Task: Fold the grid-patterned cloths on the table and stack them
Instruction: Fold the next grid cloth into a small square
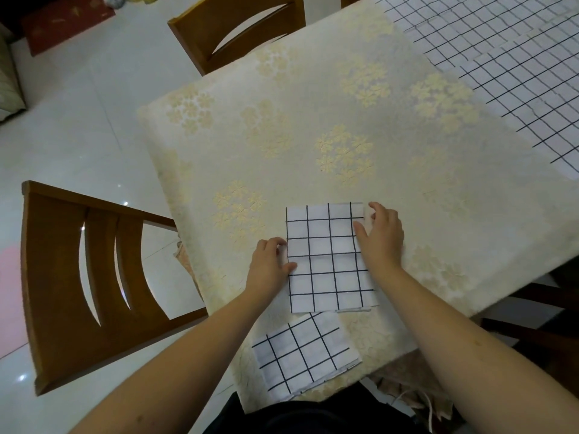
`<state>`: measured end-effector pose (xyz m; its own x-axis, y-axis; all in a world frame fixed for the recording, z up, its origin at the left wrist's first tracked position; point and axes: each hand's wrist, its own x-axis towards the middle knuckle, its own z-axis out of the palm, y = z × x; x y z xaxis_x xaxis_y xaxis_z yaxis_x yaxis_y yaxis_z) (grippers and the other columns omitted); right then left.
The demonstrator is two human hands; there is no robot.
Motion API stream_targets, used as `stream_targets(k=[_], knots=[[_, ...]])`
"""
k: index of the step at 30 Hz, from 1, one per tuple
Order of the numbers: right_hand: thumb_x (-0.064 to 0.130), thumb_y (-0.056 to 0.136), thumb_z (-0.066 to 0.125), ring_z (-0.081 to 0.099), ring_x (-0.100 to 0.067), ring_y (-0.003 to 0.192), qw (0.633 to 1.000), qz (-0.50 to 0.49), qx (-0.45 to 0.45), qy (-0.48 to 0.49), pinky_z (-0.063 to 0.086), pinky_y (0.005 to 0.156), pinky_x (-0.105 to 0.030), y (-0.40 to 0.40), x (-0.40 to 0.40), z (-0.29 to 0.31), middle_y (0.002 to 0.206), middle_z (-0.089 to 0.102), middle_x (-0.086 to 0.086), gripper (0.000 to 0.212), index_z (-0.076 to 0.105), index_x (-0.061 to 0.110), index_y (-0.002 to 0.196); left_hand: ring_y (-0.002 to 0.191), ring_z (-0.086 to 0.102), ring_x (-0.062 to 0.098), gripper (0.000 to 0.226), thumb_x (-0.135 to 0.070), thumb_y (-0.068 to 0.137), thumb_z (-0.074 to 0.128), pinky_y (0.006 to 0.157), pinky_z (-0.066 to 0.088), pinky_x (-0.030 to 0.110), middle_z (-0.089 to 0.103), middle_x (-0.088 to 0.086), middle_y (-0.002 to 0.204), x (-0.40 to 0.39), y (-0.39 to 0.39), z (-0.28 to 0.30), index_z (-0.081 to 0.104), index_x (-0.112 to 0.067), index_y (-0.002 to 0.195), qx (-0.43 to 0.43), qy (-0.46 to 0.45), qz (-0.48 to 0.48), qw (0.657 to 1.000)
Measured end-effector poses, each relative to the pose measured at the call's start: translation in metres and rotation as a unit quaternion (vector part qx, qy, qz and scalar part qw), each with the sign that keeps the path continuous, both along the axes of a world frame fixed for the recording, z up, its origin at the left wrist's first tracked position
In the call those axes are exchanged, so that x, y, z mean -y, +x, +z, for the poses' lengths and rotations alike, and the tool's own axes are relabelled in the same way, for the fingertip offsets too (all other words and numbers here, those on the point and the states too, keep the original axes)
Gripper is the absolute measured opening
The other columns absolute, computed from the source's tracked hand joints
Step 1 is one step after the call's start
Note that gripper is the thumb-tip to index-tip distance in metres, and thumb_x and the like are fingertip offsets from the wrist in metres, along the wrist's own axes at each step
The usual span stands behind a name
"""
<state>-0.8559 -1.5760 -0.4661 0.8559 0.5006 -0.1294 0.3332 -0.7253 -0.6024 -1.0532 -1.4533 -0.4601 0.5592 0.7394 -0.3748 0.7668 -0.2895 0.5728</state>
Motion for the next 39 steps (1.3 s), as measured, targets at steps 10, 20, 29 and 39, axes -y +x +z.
stream_targets(k=[10, 20, 29, 39], knots=[[0.044, 0.096, 0.010, 0.011, -0.019, 0.151, 0.911, 0.388, 0.095, -0.104, -0.009, 0.118, -0.032, -0.073, -0.035, -0.006, 0.163, 0.015, -0.002, 0.066, 0.016, 0.016, 0.156, 0.111, 0.052, 0.024, 0.066, -0.022, 0.080, 0.078, 0.094, 0.048, 0.041, 0.052, 0.009, 0.125, 0.003, -0.002, 0.000, 0.044, -0.015, 0.136, 0.023, 0.020, -0.005, 1.000], [0.057, 0.091, -0.005, -0.004, -0.013, 0.151, 0.873, 0.439, 0.121, -0.174, -0.008, 0.120, -0.037, -0.020, -0.049, -0.019, 0.165, -0.002, 0.005, 0.073, 0.003, 0.026, 0.157, 0.109, 0.052, 0.023, 0.054, -0.024, 0.080, 0.078, 0.094, 0.046, 0.036, 0.051, 0.008, 0.120, 0.001, 0.000, -0.002, 0.052, -0.011, 0.125, -0.018, 0.029, -0.023, 0.999], [0.037, 0.102, 0.036, 0.024, -0.029, 0.145, 0.980, 0.138, 0.068, -0.127, 0.018, 0.116, -0.044, 0.039, -0.015, 0.002, 0.158, 0.029, -0.010, 0.055, 0.026, 0.016, 0.153, 0.106, 0.054, 0.024, 0.032, -0.034, 0.093, 0.063, 0.096, 0.045, 0.039, 0.048, 0.005, 0.121, -0.001, 0.010, 0.004, 0.058, -0.015, 0.119, -0.066, -0.024, 0.031, 0.997], [0.030, 0.098, 0.053, 0.061, -0.022, 0.096, 0.984, -0.033, -0.167, -0.060, 0.049, 0.091, -0.038, -0.010, 0.045, 0.018, 0.107, 0.065, -0.002, 0.036, 0.051, 0.017, 0.132, 0.084, 0.066, 0.023, 0.012, -0.028, 0.090, 0.064, 0.082, 0.056, 0.042, 0.066, 0.004, 0.102, 0.001, 0.025, 0.005, 0.064, -0.030, 0.079, -0.039, -0.084, 0.170, 0.981]])
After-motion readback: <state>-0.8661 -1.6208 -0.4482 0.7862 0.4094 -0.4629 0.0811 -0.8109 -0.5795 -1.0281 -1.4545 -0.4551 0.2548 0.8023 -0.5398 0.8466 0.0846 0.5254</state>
